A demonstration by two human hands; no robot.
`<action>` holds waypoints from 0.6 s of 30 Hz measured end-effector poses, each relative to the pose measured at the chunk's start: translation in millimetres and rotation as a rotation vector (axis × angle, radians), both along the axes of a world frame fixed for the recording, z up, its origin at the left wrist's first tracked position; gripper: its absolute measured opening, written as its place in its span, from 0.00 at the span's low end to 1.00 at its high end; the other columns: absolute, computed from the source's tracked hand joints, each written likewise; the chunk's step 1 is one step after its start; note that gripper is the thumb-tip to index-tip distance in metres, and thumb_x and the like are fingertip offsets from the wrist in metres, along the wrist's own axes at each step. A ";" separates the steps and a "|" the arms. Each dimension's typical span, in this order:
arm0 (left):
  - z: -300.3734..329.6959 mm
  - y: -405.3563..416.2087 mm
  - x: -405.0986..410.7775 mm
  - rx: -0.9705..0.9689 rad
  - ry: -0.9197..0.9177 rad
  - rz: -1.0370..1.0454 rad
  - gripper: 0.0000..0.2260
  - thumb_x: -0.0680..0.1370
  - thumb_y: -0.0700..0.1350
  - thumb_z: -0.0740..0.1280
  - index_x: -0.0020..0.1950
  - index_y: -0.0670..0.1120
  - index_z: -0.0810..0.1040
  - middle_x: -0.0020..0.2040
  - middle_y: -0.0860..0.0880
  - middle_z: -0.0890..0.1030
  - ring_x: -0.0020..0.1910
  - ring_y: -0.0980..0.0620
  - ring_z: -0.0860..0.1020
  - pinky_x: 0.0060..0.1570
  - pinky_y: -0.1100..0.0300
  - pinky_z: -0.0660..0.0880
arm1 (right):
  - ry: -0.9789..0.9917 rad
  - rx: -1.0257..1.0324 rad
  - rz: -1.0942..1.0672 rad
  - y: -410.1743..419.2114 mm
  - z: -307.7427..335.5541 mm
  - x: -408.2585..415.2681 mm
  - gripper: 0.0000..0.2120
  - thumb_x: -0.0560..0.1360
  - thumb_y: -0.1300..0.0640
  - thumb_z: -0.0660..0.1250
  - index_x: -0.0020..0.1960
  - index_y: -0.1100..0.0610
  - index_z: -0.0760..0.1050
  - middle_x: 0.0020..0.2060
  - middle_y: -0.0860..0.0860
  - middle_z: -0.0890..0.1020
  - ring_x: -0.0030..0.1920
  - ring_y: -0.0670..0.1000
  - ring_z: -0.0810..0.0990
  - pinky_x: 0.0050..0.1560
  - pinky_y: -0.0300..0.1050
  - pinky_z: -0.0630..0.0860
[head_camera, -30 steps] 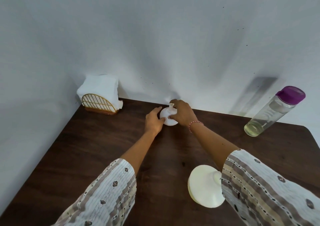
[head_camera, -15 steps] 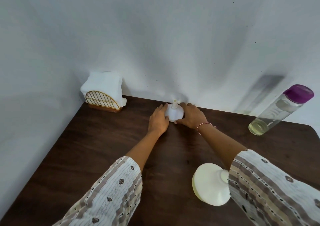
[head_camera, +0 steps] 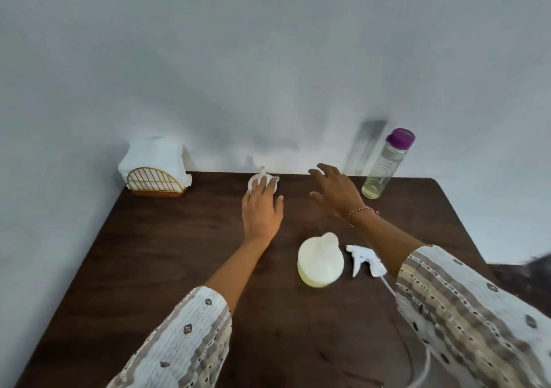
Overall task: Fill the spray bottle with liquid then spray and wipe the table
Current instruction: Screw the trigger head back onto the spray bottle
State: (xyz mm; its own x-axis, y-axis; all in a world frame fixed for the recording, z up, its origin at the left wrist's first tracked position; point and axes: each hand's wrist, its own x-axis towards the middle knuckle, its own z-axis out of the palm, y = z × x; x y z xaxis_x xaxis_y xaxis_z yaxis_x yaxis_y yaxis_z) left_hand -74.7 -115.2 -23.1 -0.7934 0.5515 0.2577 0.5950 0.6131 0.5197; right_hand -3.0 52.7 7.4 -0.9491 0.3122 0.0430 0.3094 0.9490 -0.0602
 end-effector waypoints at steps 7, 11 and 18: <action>38.0 2.2 60.8 0.172 -0.070 -0.115 0.21 0.81 0.50 0.57 0.72 0.43 0.66 0.73 0.44 0.67 0.75 0.46 0.59 0.72 0.50 0.60 | 0.129 -0.074 -0.248 -13.9 16.3 106.4 0.24 0.74 0.54 0.66 0.68 0.57 0.66 0.68 0.58 0.69 0.66 0.60 0.69 0.59 0.58 0.72; 51.2 12.7 92.4 0.151 -0.047 -0.212 0.21 0.81 0.51 0.56 0.73 0.43 0.64 0.74 0.44 0.64 0.76 0.48 0.56 0.73 0.51 0.56 | 0.134 -0.107 -0.312 -25.5 14.4 143.2 0.22 0.74 0.55 0.67 0.66 0.58 0.68 0.66 0.57 0.71 0.65 0.60 0.70 0.58 0.57 0.72; 43.8 37.9 164.4 -0.014 0.444 -0.526 0.20 0.76 0.46 0.55 0.66 0.45 0.73 0.70 0.44 0.72 0.71 0.45 0.68 0.67 0.50 0.67 | 0.120 -0.230 -0.426 -28.9 1.8 178.7 0.26 0.75 0.57 0.63 0.71 0.58 0.62 0.67 0.58 0.69 0.67 0.60 0.68 0.59 0.56 0.71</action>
